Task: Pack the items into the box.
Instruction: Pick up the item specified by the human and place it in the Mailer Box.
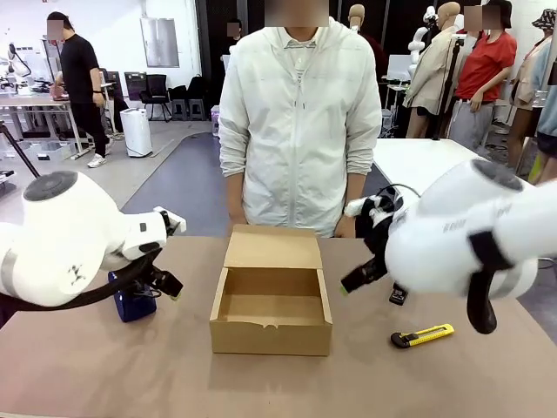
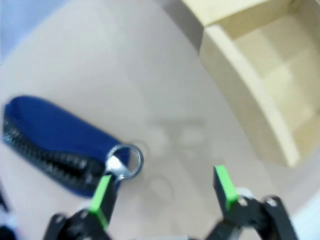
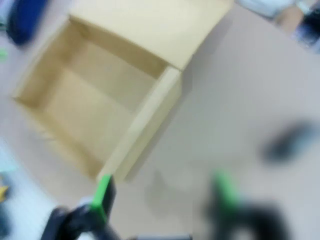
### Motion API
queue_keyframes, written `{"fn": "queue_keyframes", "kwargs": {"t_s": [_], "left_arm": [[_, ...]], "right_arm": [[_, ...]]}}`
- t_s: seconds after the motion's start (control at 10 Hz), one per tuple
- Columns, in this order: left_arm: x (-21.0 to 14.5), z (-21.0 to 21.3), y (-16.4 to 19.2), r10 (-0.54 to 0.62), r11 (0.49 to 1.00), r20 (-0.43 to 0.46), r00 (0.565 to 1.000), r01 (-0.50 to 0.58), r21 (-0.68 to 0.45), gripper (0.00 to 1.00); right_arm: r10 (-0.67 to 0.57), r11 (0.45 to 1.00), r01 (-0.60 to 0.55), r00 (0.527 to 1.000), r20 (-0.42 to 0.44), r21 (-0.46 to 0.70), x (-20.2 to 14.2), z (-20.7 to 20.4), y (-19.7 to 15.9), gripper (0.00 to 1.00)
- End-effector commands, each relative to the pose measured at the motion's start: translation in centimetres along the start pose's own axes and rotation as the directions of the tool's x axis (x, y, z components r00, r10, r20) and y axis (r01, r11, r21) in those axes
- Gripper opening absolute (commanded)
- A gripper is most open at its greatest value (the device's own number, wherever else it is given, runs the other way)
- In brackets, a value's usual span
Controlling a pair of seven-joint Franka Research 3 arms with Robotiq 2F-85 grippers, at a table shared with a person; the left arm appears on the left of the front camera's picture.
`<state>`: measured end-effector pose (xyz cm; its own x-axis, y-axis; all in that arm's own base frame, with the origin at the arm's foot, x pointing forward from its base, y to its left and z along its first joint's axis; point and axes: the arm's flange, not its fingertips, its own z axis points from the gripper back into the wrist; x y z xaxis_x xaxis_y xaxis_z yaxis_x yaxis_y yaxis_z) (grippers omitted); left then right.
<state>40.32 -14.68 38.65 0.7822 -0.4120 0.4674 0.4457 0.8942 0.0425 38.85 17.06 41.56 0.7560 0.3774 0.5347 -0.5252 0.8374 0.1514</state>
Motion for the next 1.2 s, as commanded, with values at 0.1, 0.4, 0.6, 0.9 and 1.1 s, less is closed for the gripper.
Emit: {"fn": "queue_keyframes", "kwargs": {"t_s": [0.1,0.4,0.6,0.9,1.1], "left_arm": [[0.6,10.1,3.7,0.203,0.877,-0.007,0.979,-0.185,-0.443,1.0],[-4.5,17.4,11.5,0.486,0.611,0.203,0.85,-0.165,-0.774,1.0],[-11.1,18.2,19.0,0.728,0.498,0.178,0.663,-0.332,-0.801,1.0],[-19.5,17.9,22.9,0.862,0.428,0.243,0.444,-0.383,-0.819,1.0],[-18.2,20.9,27.5,0.865,0.409,0.213,0.455,-0.391,-0.825,1.0]], "right_arm": [[-0.335,0.929,0.313,0.938,0.092,0.197,0.8,11.1,-5.0,1.0],[-0.427,0.828,0.328,0.894,0.133,0.455,-4.3,18.8,-9.7,1.0],[-0.628,0.735,0.423,0.72,0.296,0.529,-11.1,23.7,-14.5,1.0],[-0.815,0.556,0.534,0.502,0.29,0.637,-19.2,24.3,-19.5,1.0],[-0.795,0.588,0.548,0.526,0.301,0.595,-15.7,29.2,-22.1,1.0]]}}
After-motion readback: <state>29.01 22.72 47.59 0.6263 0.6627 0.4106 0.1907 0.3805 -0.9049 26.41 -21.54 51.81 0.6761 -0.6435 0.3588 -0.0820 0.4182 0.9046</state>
